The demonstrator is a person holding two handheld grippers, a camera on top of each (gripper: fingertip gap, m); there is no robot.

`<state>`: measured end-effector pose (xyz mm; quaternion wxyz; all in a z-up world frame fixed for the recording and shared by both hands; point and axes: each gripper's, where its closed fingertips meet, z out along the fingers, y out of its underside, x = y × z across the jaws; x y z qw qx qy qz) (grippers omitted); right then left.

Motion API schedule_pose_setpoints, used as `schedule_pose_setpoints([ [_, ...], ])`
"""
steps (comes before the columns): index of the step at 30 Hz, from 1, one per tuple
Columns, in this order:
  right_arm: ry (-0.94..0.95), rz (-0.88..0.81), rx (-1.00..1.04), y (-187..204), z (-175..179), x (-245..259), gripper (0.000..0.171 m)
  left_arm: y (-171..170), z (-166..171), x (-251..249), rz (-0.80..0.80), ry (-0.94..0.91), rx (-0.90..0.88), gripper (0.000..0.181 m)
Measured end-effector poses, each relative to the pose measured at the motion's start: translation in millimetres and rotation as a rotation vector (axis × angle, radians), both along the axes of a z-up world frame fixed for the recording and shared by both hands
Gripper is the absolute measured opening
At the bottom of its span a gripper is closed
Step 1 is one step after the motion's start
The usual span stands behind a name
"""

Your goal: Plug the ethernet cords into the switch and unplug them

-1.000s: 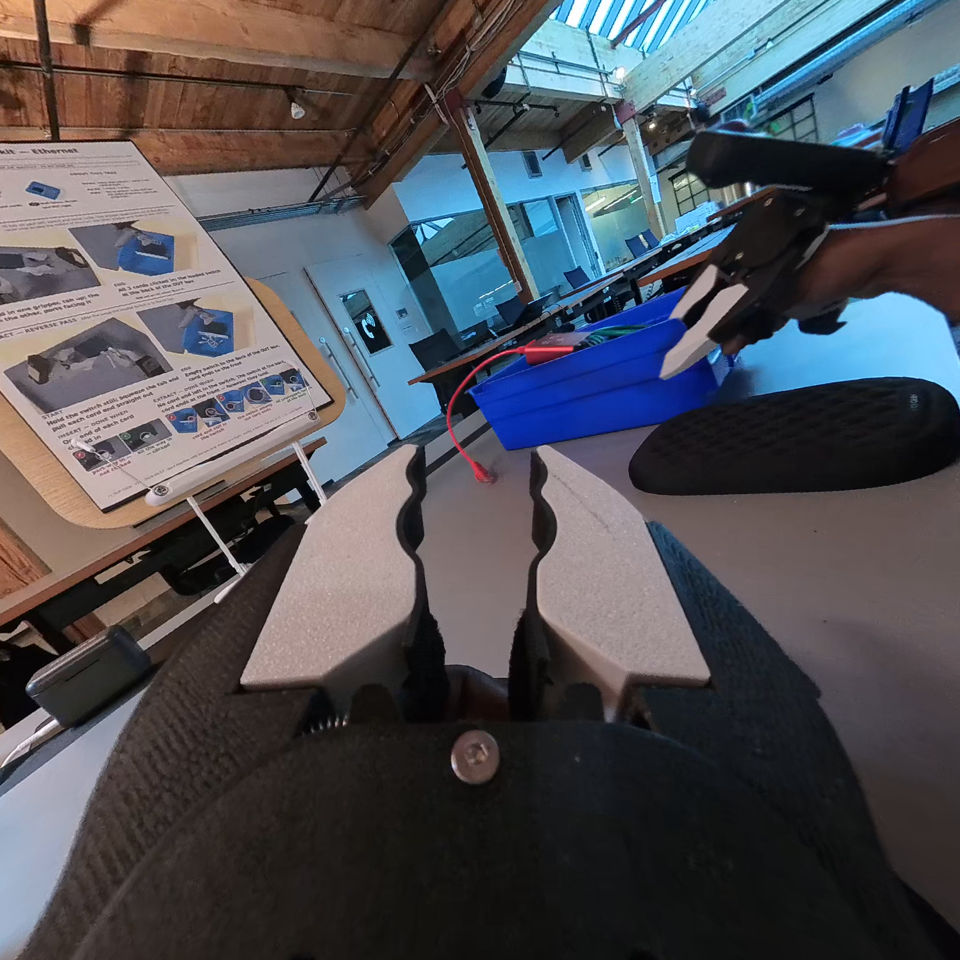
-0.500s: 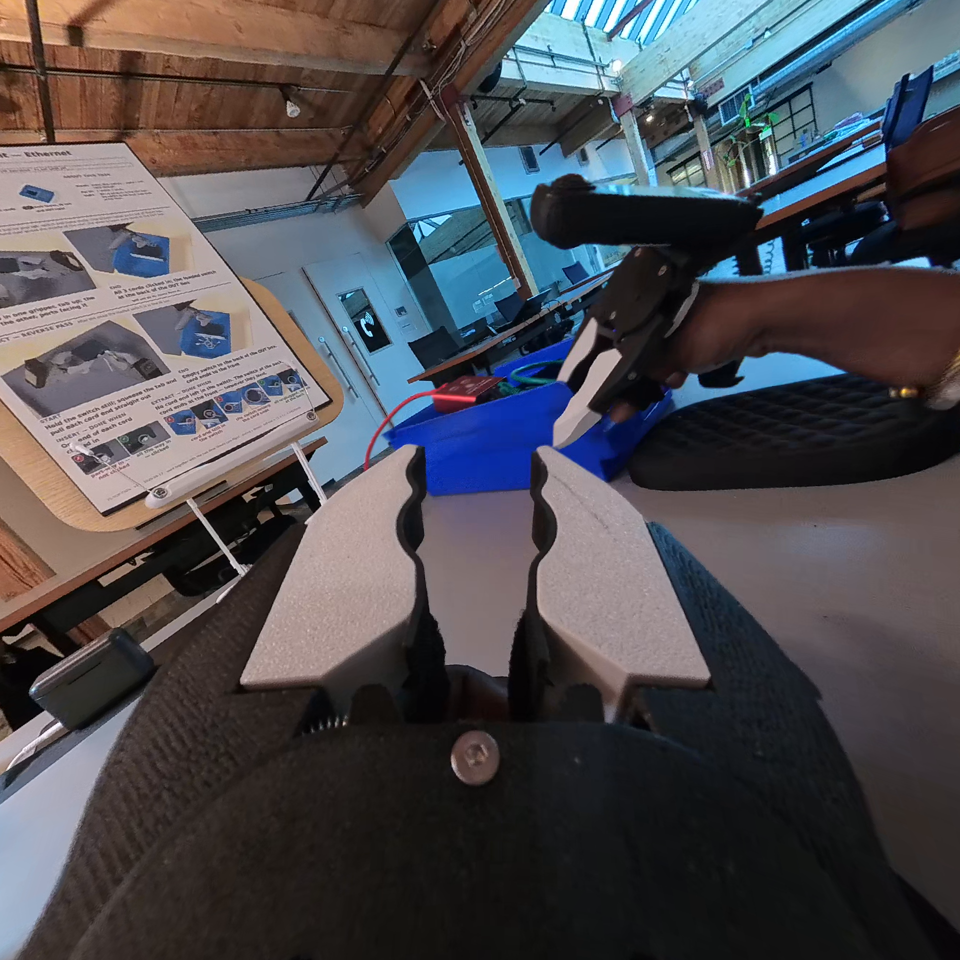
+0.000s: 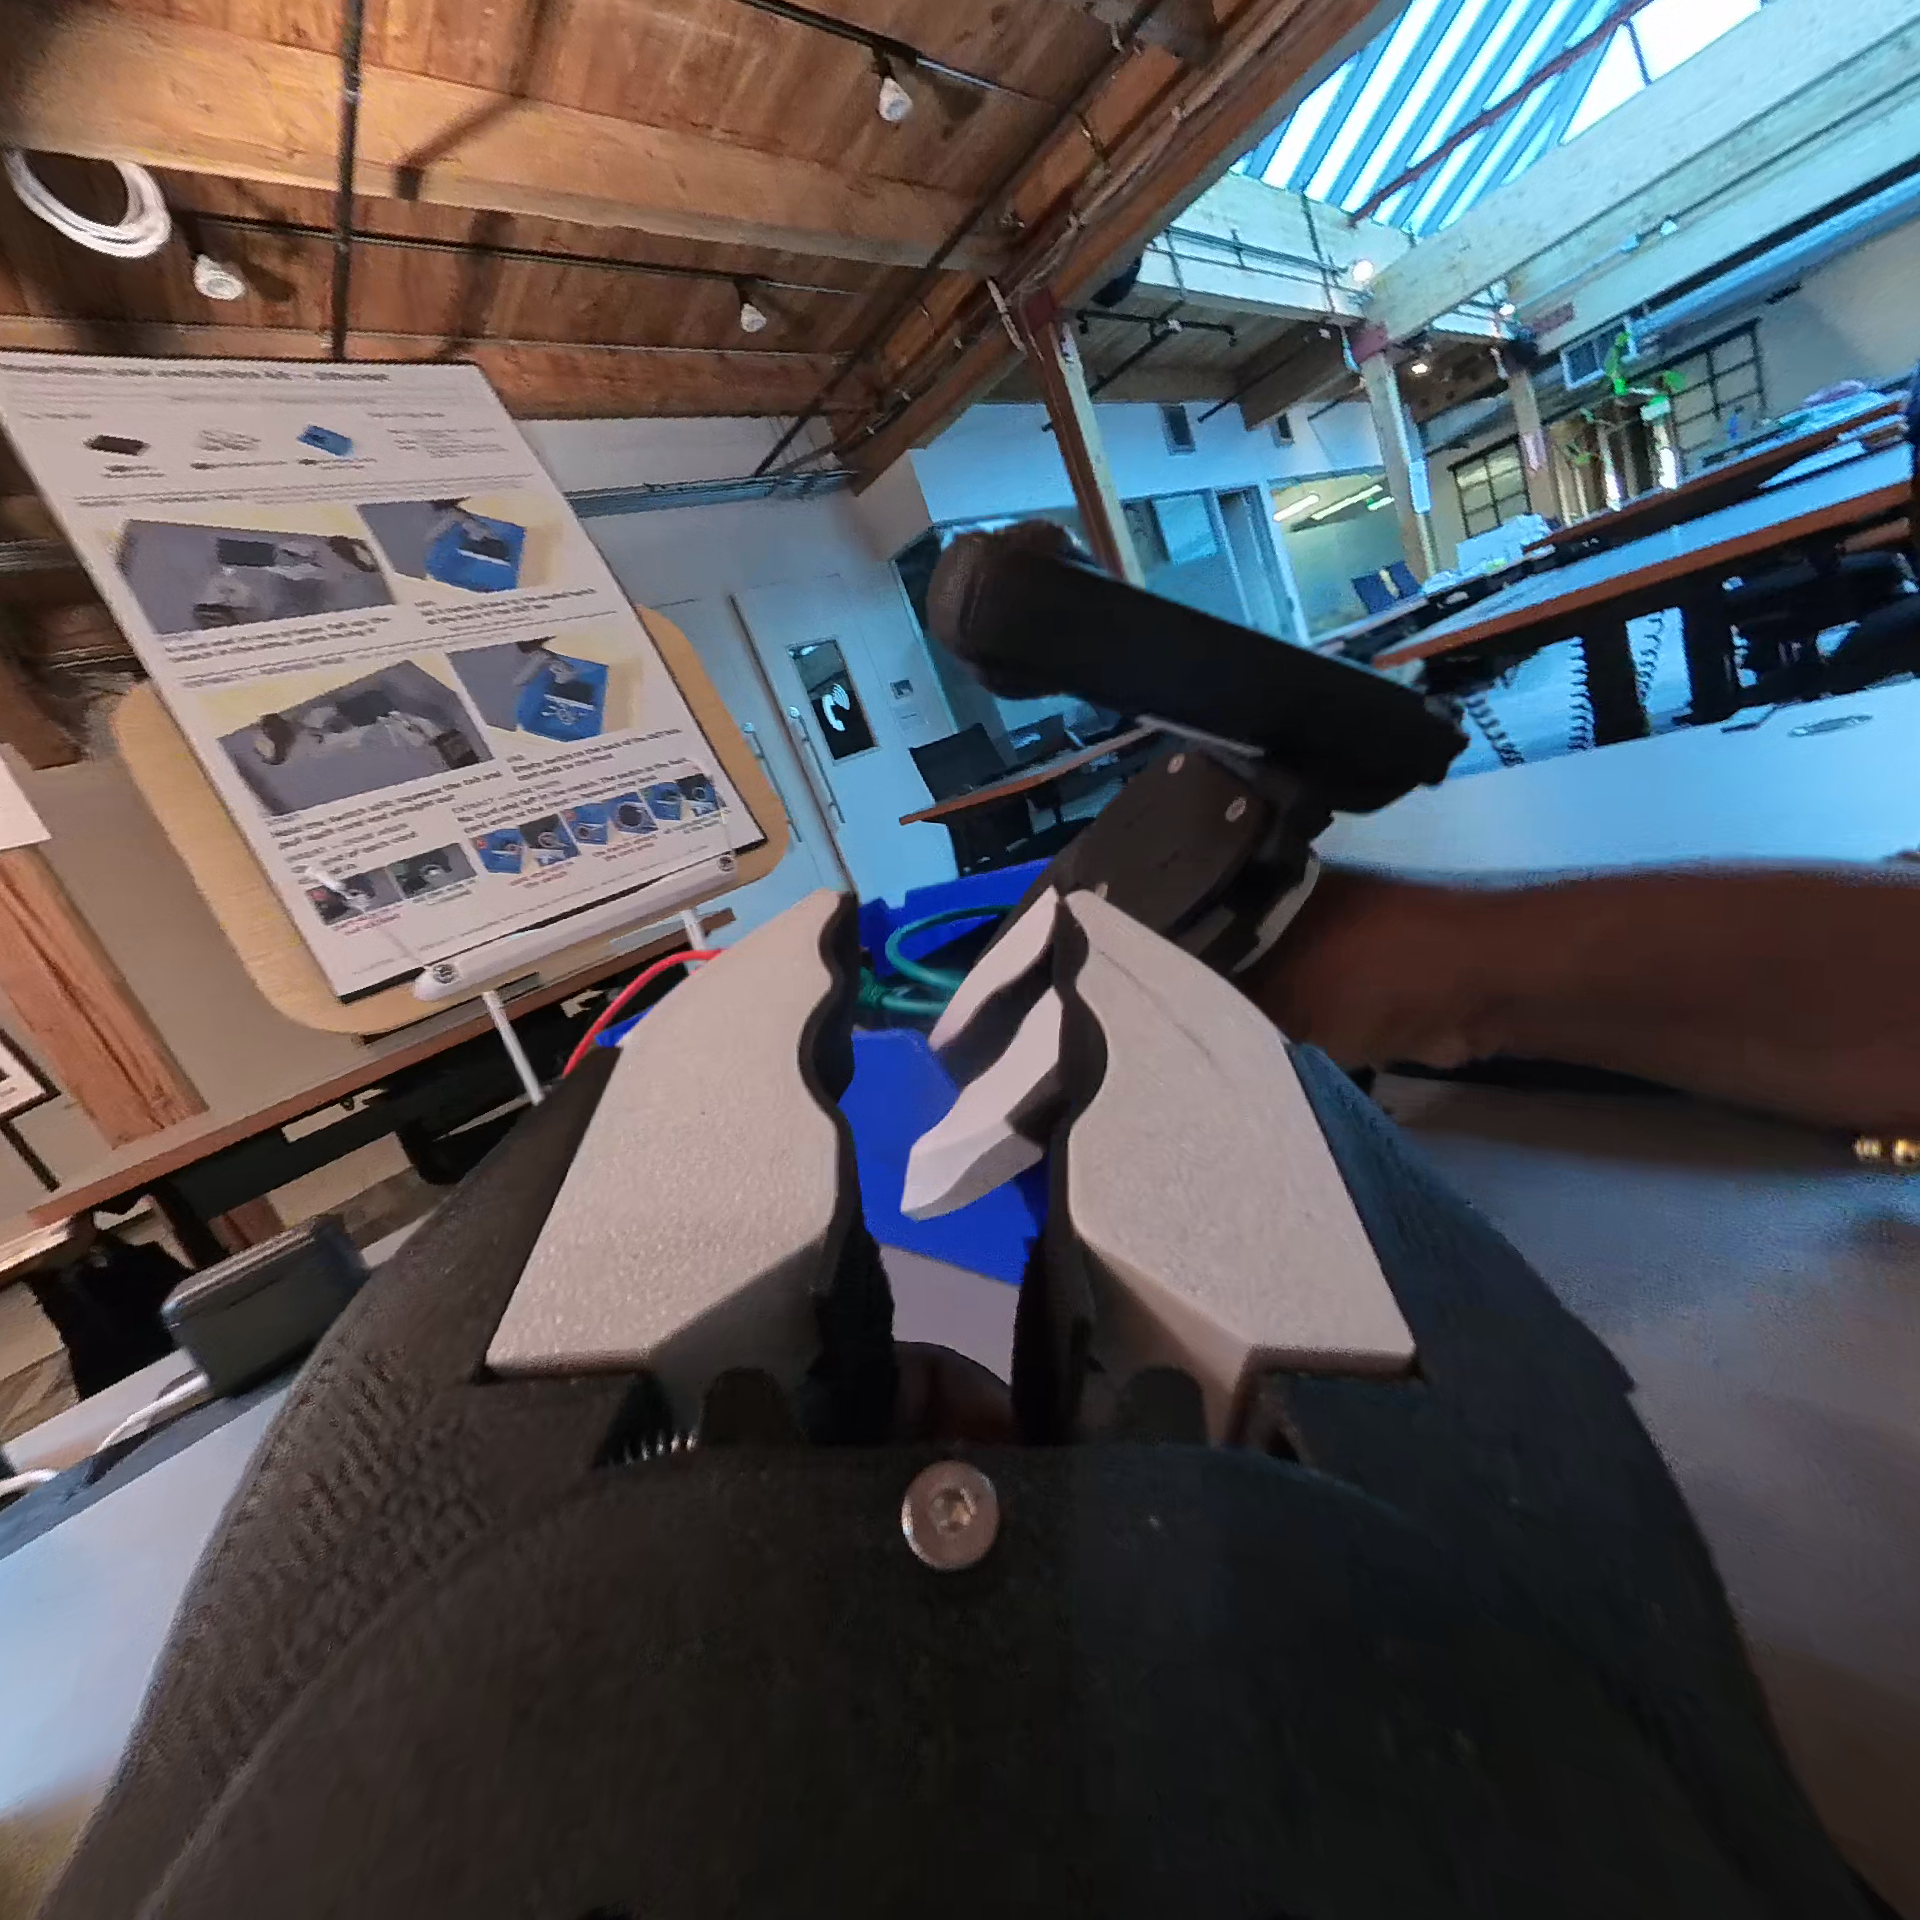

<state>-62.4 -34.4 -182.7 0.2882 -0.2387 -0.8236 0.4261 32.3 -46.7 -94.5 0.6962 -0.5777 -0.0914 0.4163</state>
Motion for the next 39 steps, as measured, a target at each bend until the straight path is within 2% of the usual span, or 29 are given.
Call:
schedule_pose_setpoints([
  [7, -0.028, 0.101, -0.065, -52, 1, -13, 0.035, -16, 12, -2, 0.058, 0.030, 0.079, 0.034],
  [11, -0.001, 0.284, -0.055, -81, 1, 0, 0.039, -15, 12, -1, 0.052, 0.029, 0.080, 0.033],
  [13, -0.008, 0.364, -0.162, -91, 9, 10, 0.044, -15, 11, -1, 0.051, 0.028, 0.080, 0.034],
  [15, 0.001, 0.408, -0.321, -97, 25, 18, 0.062, -18, 14, 0, 0.052, 0.036, 0.097, 0.034],
  [18, 0.072, 0.387, -0.371, -86, 38, 19, 0.066, -33, 36, 8, 0.062, 0.073, 0.124, 0.034],
  [20, 0.145, 0.355, -0.351, -74, 44, 16, 0.064, -69, 62, 4, 0.218, 0.131, 0.079, 0.035],
  [22, 0.186, 0.339, -0.367, -69, 51, 17, 0.063, -126, 89, -3, 0.416, 0.139, 0.067, 0.042],
  [25, 0.157, 0.377, -0.398, -76, 54, 28, 0.062, -229, 101, -10, 0.670, 0.030, 0.091, 0.074],
  [27, 0.120, 0.414, -0.387, -85, 50, 37, 0.064, -299, 81, -12, 0.856, -0.098, 0.047, 0.093],
  [29, 0.101, 0.452, -0.374, -92, 46, 45, 0.068, -360, 39, -10, 1.004, -0.299, -0.036, 0.097],
  [30, 0.101, 0.466, -0.371, -95, 46, 48, 0.069, -382, 11, -9, 1.014, -0.441, -0.065, 0.095],
  [32, 0.109, 0.486, -0.367, -98, 46, 51, 0.069, -396, -40, -4, 0.903, -0.688, -0.050, 0.091],
  [33, 0.112, 0.487, -0.365, -99, 45, 51, 0.069, -396, -52, -4, 0.846, -0.730, -0.003, 0.087],
  [35, 0.117, 0.485, -0.369, -99, 45, 51, 0.068, -389, -66, -8, 0.741, -0.744, 0.055, 0.078],
  [38, 0.117, 0.492, -0.374, -100, 45, 51, 0.068, -383, -78, -20, 0.718, -0.750, 0.045, 0.064],
  [39, 0.114, 0.500, -0.375, -100, 45, 53, 0.067, -380, -77, -22, 0.717, -0.731, 0.030, 0.051],
])
